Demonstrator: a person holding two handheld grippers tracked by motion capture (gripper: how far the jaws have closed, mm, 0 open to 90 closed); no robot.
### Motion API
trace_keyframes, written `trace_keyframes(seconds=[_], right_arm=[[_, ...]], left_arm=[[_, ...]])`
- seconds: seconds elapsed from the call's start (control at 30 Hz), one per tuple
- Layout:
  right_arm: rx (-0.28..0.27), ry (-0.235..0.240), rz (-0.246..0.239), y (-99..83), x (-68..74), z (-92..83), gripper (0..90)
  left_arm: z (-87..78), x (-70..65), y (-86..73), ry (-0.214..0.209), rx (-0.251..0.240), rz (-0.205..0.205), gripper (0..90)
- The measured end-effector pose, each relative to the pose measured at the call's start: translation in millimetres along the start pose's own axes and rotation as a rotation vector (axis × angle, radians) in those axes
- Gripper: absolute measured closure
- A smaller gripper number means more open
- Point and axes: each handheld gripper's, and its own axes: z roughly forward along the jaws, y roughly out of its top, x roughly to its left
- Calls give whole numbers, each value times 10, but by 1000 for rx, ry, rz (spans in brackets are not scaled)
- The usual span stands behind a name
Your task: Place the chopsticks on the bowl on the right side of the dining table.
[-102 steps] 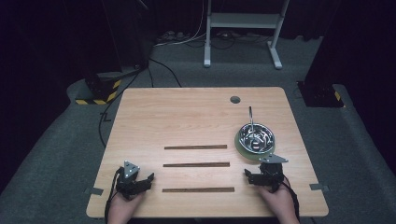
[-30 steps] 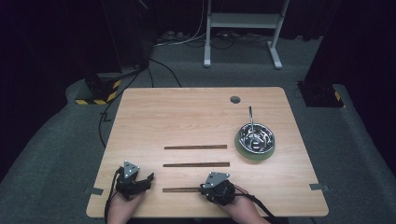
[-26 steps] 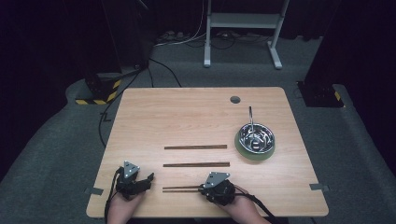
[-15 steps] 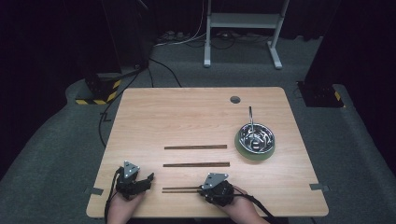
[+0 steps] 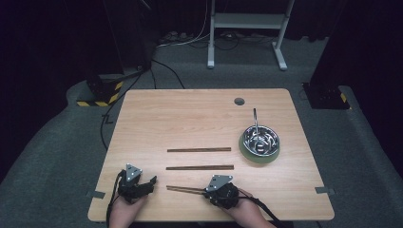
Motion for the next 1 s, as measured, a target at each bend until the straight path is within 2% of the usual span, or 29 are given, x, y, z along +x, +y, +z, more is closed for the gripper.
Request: trace_keyframes(seconds=[0.27, 0.37, 0.73, 0.87, 1.0], right_arm=[[3, 55, -54, 36, -45, 24, 786], [3, 68, -51, 57, -54, 43, 782], [13, 50, -85, 50, -37, 25, 773], [8, 62, -76, 14, -48, 2, 818], [5, 78, -97, 15, -40, 5, 835]], left_arm=[[0, 0, 0, -2, 0, 0, 275], [0, 0, 0, -2, 0, -1, 275], [-2, 4, -1, -8, 1, 8, 275], [-2, 4, -1, -9, 1, 9, 275], [-2, 3, -1, -8, 1, 9, 275]])
